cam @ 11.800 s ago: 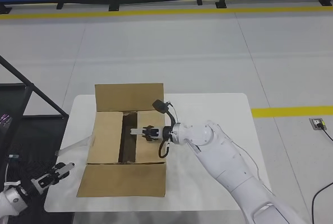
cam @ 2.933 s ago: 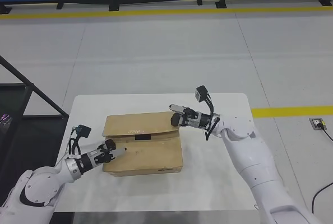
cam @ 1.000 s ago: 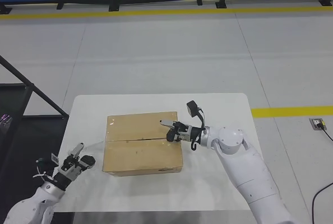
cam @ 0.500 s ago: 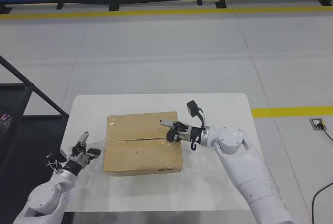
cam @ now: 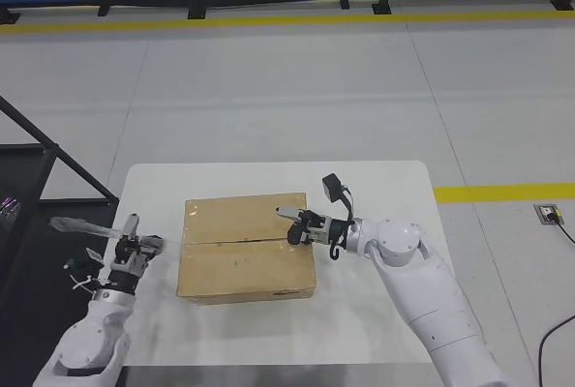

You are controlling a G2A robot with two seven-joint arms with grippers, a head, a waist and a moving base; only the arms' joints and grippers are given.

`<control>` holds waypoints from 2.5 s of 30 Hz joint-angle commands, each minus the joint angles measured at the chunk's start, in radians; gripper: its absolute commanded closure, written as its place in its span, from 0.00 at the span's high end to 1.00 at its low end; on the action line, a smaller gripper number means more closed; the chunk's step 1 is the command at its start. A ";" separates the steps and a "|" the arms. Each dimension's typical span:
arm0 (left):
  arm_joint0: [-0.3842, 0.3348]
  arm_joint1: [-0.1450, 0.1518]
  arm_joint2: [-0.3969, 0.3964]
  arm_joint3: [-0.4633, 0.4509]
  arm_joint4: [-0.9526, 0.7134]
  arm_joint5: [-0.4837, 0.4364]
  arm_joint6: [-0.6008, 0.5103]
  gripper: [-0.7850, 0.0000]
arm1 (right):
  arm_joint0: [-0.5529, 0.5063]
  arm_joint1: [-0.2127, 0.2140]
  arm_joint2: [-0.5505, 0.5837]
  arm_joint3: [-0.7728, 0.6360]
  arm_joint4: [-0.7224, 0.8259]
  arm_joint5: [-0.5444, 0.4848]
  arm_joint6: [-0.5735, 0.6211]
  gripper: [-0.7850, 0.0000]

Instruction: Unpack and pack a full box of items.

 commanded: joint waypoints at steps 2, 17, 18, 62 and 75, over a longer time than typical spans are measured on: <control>0.039 -0.003 -0.015 -0.064 0.052 -0.012 0.054 1.00 | 0.000 0.000 0.000 0.000 0.000 0.000 0.000 1.00; 0.098 -0.021 -0.013 -0.246 0.276 -0.003 0.126 1.00 | 0.000 0.000 0.000 0.000 0.000 0.000 0.000 1.00; 0.100 -0.022 -0.011 -0.253 0.287 -0.003 0.124 1.00 | 0.000 0.000 0.000 0.000 0.000 0.000 0.000 1.00; 0.059 -0.037 -0.090 -0.229 0.253 0.036 -0.222 1.00 | 0.003 0.015 -0.010 -0.096 -0.010 0.087 -0.166 1.00; 0.085 -0.042 -0.117 -0.244 0.230 0.023 -0.246 1.00 | 0.116 -0.006 -0.046 0.106 0.092 0.062 -0.113 1.00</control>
